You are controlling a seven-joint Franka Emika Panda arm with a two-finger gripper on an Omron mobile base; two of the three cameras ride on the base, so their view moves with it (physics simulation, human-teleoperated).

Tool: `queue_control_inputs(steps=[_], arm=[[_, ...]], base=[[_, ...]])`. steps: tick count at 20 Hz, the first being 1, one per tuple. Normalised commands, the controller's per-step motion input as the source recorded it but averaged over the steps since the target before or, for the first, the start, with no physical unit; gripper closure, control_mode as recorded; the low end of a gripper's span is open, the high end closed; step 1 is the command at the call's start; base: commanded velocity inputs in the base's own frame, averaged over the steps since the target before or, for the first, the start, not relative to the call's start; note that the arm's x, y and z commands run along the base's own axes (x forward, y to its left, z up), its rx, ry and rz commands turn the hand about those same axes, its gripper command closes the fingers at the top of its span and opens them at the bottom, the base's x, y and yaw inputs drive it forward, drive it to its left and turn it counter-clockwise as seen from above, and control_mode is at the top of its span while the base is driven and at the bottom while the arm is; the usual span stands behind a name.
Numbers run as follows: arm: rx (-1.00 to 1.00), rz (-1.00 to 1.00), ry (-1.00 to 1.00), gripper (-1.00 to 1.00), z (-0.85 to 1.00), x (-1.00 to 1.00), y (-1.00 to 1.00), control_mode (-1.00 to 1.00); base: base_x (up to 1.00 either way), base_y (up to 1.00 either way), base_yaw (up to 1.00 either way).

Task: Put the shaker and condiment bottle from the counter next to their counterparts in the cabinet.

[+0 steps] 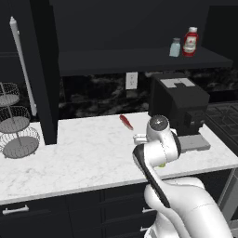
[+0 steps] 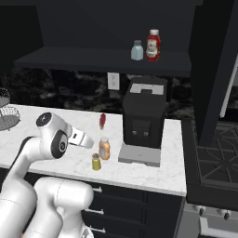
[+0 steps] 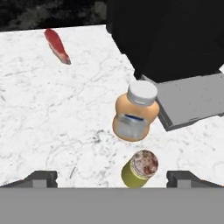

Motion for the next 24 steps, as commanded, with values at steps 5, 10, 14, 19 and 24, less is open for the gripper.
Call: queue_control_inputs(steps=[5,10,14,19,24], arm=[[-0.07,-0.23,-0.25,-1.00,-0.46,0.39,0.00,-1.00],[0.00,-0.15,-0.05,-1.00,-0.09,0.16,0.00,-1.00],[-0.01,-0.20,-0.22,-1.00,-0.47,0.39,-0.03,-1.00],[0.00,-0.13,-0.13,-1.00,-0.19,0.20,-0.03,-1.00],[0.00,-0.23,0.00,-1.00,0.00,0.19,-0.10,-1.00]], base=[[0.00,0.00,0.00],[0.00,0.00,0.00],[0.00,0.00,0.00],[0.00,0.00,0.00],[0.00,0.00,0.00]])
